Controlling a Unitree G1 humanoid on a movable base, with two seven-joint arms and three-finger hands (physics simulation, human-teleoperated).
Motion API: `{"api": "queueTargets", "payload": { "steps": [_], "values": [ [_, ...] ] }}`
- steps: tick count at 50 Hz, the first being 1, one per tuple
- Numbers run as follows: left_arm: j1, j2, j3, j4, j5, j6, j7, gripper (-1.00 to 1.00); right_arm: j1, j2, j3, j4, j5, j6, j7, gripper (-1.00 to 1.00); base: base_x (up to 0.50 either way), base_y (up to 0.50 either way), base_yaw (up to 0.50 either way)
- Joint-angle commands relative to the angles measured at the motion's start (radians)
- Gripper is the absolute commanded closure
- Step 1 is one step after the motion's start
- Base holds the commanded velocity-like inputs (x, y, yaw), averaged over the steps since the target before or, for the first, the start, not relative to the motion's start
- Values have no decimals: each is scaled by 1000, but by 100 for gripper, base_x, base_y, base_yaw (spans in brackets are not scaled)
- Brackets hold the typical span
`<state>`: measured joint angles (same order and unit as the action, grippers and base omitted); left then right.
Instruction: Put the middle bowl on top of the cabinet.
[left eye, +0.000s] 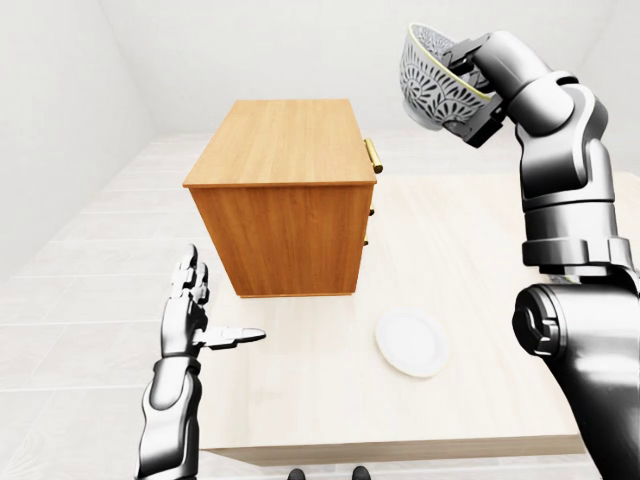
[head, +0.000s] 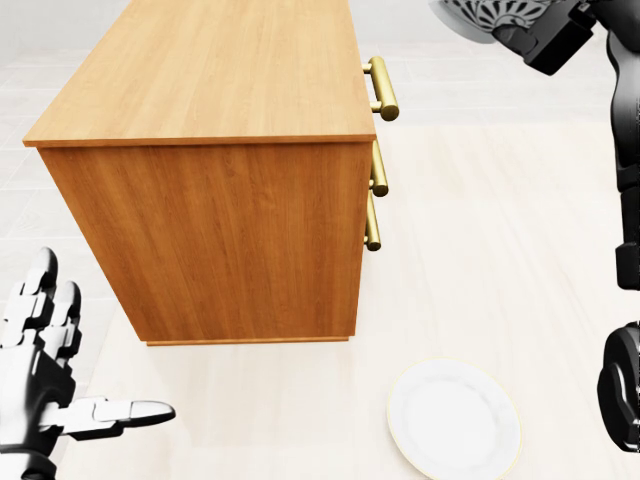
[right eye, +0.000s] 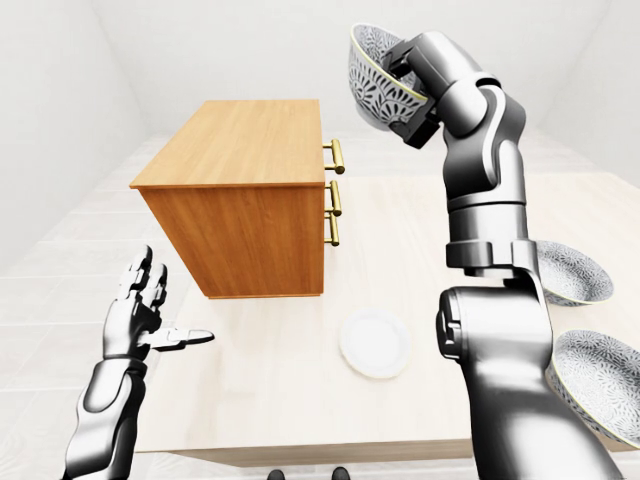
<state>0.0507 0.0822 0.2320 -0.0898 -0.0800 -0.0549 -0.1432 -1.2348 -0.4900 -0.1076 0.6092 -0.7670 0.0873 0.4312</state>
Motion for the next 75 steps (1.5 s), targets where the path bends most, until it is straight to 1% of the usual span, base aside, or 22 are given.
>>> {"api": "queueTargets", "payload": {
  "steps": [1,5,10,14,15,17,24,28,33,36,42,46,51,54,55,60,61,65,68,69,75],
  "values": [
    [-5,8,1,22,-21,-8,-27,-100,-182,51,22,257,59,0,-105,100,0,0,0],
    [-19,12,4,57,-20,-23,-27,-100,-239,81,32,358,74,0,-159,100,0,0,0],
    [-22,16,6,56,-23,-19,-26,-100,-292,118,50,468,83,0,-213,100,0,0,0],
    [-22,18,7,48,-26,-12,-25,-100,-331,145,59,528,89,0,-236,100,0,0,0],
    [-21,17,7,49,-25,-14,-25,-100,-340,153,65,541,88,0,-240,100,0,0,0],
    [-21,17,6,53,-24,-18,-24,-100,-358,165,62,555,96,0,-249,100,0,0,0],
    [-22,21,15,49,-37,-13,-27,-100,-367,220,94,575,81,0,-273,100,0,0,0],
    [-19,20,14,58,-35,-24,-31,-100,-383,244,99,586,77,0,-277,100,0,0,0],
    [-12,22,17,51,-38,-27,-34,-100,-399,263,110,611,59,0,-297,100,0,0,0],
    [-15,27,24,46,-45,-17,-37,-100,-421,276,117,622,46,0,-305,100,0,0,0],
    [-2,23,22,21,-45,-12,-41,-100,-440,294,123,648,25,0,-327,100,0,0,0],
    [-7,29,28,17,-47,3,-42,-100,-452,305,128,657,8,0,-337,100,0,0,0],
    [8,27,26,0,-39,-1,-48,-100,-457,327,150,669,-33,0,-346,100,0,0,0],
    [16,30,25,-16,-32,9,-53,-100,-453,339,158,674,-54,0,-358,100,0,0,0],
    [21,31,23,-22,-26,9,-56,-100,-452,346,152,674,-53,0,-363,100,0,0,0],
    [38,29,18,-32,-1,-4,-64,-100,-454,355,155,678,-75,0,-366,100,0,0,0],
    [44,27,17,-32,4,-13,-67,-100,-456,359,160,682,-85,0,-371,100,0,0,0],
    [50,22,19,-33,11,-19,-75,-100,-455,361,166,687,-111,0,-377,100,0,0,0],
    [55,19,20,-32,17,-28,-80,-100,-446,364,185,693,-145,0,-374,100,0,0,0],
    [55,18,20,-30,20,-31,-81,-100,-445,369,179,693,-146,0,-373,100,0,0,0],
    [57,15,26,-23,23,-32,-88,-100,-432,387,198,699,-204,0,-387,100,0,0,0]
  ]
}}
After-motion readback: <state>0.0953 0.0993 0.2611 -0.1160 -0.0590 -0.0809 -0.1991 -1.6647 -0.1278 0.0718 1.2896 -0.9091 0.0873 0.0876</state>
